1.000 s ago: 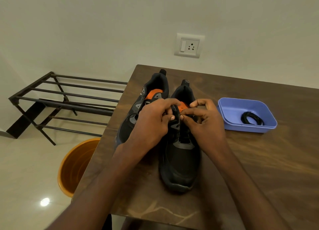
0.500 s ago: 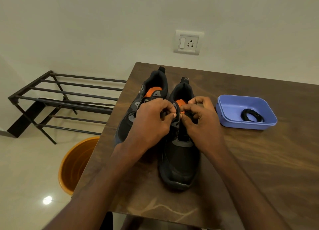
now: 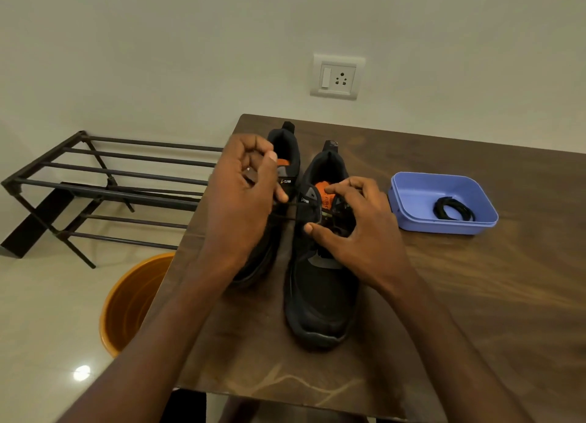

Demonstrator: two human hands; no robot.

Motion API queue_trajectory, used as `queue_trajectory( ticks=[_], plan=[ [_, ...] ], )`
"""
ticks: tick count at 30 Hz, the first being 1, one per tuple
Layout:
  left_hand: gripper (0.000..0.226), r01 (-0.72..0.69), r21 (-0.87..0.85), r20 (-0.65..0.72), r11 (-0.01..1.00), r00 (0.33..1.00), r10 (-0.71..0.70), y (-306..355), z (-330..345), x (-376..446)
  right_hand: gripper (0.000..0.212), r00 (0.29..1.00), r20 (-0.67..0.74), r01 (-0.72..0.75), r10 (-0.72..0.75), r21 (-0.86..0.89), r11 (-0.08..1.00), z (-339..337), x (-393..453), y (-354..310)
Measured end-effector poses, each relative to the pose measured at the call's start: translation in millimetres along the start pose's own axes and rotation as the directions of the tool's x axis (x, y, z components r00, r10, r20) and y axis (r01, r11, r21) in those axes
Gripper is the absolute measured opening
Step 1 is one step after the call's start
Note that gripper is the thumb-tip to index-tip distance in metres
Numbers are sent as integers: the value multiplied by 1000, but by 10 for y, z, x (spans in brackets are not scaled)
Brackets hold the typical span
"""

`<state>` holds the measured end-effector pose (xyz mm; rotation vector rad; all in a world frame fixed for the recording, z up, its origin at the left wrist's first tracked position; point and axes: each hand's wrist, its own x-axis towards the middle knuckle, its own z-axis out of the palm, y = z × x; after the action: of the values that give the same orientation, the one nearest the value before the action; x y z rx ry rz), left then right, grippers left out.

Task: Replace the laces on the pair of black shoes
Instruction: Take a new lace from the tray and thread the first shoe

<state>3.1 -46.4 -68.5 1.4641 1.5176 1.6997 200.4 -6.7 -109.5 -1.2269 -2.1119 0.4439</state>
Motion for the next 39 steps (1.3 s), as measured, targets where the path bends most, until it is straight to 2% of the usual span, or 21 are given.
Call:
queue_trajectory(
  ticks=[3, 5, 7, 9, 11, 13, 14, 15, 17, 19, 21, 22, 24, 26, 28, 29, 30, 32, 35, 37, 39],
  plan=[
    [25, -125, 395, 166, 910, 984, 64, -135, 46, -58, 71, 1000, -15, -4, 4, 11, 1000, 16, 9, 2],
    [18, -246, 489, 314, 837, 945, 94, -176, 65, -62, 71, 1000, -19, -6, 7, 19, 1000, 26, 11, -2],
    [6, -289, 478, 365, 830, 924, 112, -195, 68, -65, 69, 1000, -19, -10, 10, 30, 999, 31, 11, -9],
    [2, -234, 344, 303, 909, 944, 128, -135, 83, -75, 68, 1000, -23, -8, 9, 37, 999, 28, 12, -8],
    [10, -39, -7, 136, 999, 990, 39, 19, 75, -40, 66, 1000, -17, -12, 13, 51, 999, 14, 10, -10],
    [15, 103, -393, 31, 914, 995, -99, 147, 20, 16, 65, 1000, -20, -16, 17, 64, 998, 8, 6, -9],
    [14, 120, -446, 8, 887, 991, -130, 151, -9, 33, 64, 999, -29, -14, 16, 64, 998, 13, 5, -14],
    [11, 112, -380, -1, 918, 993, -121, 145, -18, 37, 65, 999, -37, -15, 18, 64, 998, 18, 1, -14],
    [18, 25, 26, 62, 999, 998, -26, 50, 3, -4, 65, 999, -45, -15, 18, 66, 998, 37, 4, -13],
    [23, -118, 392, 220, 912, 975, 31, -84, 68, -63, 65, 999, -46, -13, 16, 66, 998, 46, 7, -9],
    [13, -245, 548, 345, 800, 937, 50, -193, 119, -87, 63, 999, -48, -2, 5, 65, 998, 46, 11, -8],
    [7, -266, 560, 356, 784, 932, 62, -207, 128, -83, 62, 999, -48, 2, 1, 66, 998, 44, 9, -5],
    [3, -231, 455, 288, 860, 952, 103, -182, 131, -71, 61, 999, -49, 4, 0, 76, 997, 40, 5, -2],
    [7, -53, 126, 109, 991, 993, 39, -55, 111, -30, 60, 999, -46, -4, 8, 87, 996, 32, 4, 3],
    [13, 97, -305, 14, 947, 995, -98, 57, 43, 40, 58, 999, -45, -11, 15, 91, 996, 25, 5, 4],
    [14, 129, -394, 11, 910, 991, -136, 67, 6, 58, 57, 999, -47, -8, 12, 89, 996, 28, 5, 2],
    [14, 137, -375, 22, 917, 990, -139, 71, -10, 64, 56, 999, -49, -6, 11, 87, 996, 32, 5, 8],
    [10, 95, -80, 87, 992, 992, -88, 34, -6, 12, 57, 999, -50, -3, 8, 86, 996, 46, 7, 11],
    [17, -135, 357, 268, 924, 963, 37, -104, 66, -71, 59, 999, -51, 1, 4, 93, 996, 60, 13, 10],
    [8, -257, 470, 371, 844, 926, 76, -190, 114, -67, 59, 999, -53, 1, 4, 89, 996, 57, 11, 9],
    [3, -253, 453, 340, 855, 935, 97, -229, 127, -55, 57, 999, -52, -2, 6, 88, 996, 54, 9, 13]
  ],
)
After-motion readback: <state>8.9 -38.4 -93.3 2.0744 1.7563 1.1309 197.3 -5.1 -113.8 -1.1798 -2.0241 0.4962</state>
